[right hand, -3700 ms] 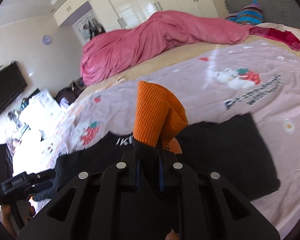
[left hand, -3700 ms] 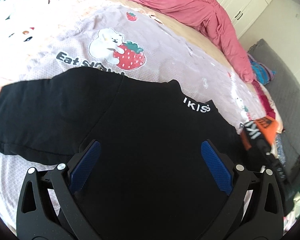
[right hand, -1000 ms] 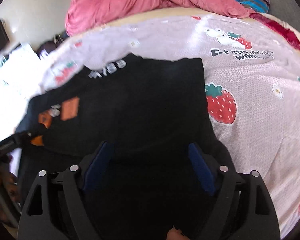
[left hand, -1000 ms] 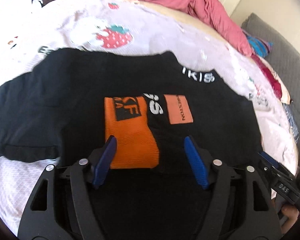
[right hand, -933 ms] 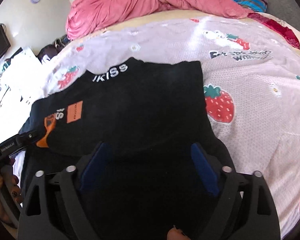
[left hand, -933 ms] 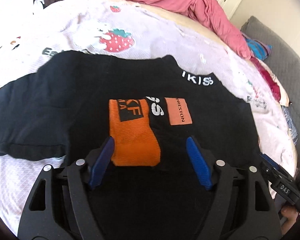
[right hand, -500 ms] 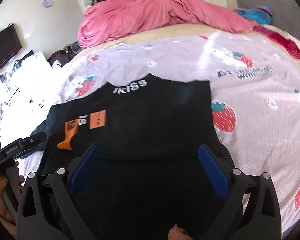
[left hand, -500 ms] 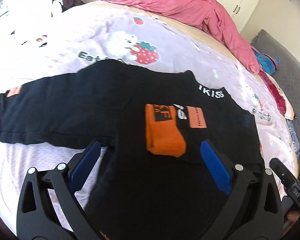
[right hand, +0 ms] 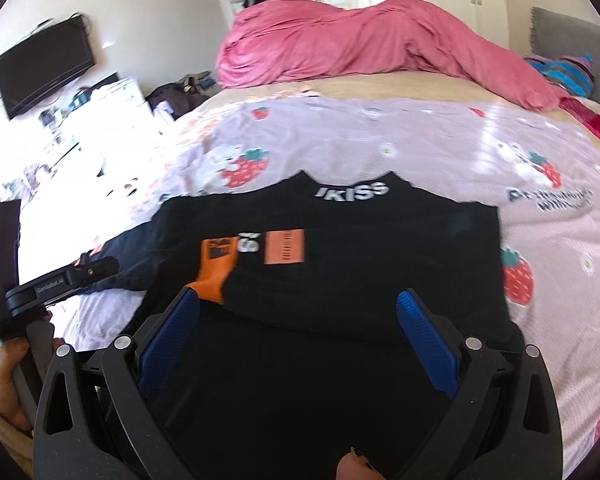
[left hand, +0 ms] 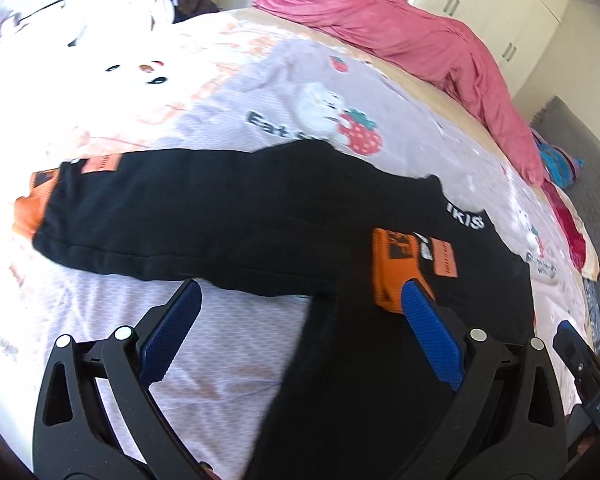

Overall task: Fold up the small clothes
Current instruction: 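Move the left tool to the other sleeve and grasp its orange cuff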

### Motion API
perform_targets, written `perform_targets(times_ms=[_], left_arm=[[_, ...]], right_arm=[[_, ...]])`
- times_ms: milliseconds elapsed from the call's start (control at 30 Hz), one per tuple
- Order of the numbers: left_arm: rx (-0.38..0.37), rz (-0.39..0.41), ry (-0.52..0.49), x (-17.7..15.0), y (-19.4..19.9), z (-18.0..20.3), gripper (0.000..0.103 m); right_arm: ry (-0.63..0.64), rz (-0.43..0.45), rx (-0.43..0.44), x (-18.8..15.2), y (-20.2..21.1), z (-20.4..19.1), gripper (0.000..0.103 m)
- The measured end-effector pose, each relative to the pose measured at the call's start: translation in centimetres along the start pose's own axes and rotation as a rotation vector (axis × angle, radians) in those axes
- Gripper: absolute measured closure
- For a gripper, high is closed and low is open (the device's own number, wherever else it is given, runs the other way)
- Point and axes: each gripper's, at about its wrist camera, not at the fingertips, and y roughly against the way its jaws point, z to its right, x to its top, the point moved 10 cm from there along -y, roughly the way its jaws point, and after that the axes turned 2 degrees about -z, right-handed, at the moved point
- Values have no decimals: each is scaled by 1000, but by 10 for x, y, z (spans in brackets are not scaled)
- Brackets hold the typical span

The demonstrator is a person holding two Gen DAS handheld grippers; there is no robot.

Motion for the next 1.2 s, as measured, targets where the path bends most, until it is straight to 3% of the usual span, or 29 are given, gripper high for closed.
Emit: perform_targets(times_ms=[433, 1200], left_arm=[[71, 38, 136, 9, 13, -75, 9], [167, 101, 396, 13, 26, -197, 9]], right_arm=[[162, -7, 100, 12, -24, -90, 4], [379, -81, 204, -6, -58, -197, 5]])
